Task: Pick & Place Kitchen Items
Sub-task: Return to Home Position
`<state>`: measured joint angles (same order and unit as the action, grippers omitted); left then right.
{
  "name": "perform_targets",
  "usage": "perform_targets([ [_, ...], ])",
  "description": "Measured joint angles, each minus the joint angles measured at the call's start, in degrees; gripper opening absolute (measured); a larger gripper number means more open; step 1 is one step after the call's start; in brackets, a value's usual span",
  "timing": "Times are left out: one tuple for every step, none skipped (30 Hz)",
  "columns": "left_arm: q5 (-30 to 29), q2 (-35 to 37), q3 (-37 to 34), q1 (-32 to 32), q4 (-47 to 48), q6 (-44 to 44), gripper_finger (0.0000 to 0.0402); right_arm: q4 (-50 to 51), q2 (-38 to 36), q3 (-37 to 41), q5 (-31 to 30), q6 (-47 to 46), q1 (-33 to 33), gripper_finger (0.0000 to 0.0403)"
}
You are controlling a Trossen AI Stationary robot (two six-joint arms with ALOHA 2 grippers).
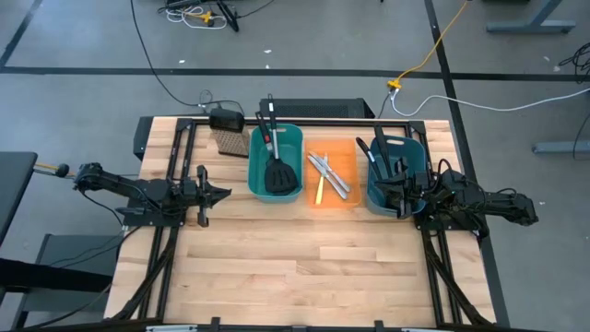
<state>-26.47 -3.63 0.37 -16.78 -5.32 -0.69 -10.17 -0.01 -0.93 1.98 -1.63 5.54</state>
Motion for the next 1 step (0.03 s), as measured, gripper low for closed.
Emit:
perform_targets([
  [0.0, 0.0, 0.0, 0.0, 0.0, 0.0, 0.0018, 0.0, 0.0, 0.0, 0.0, 0.0, 0.0, 0.0031],
])
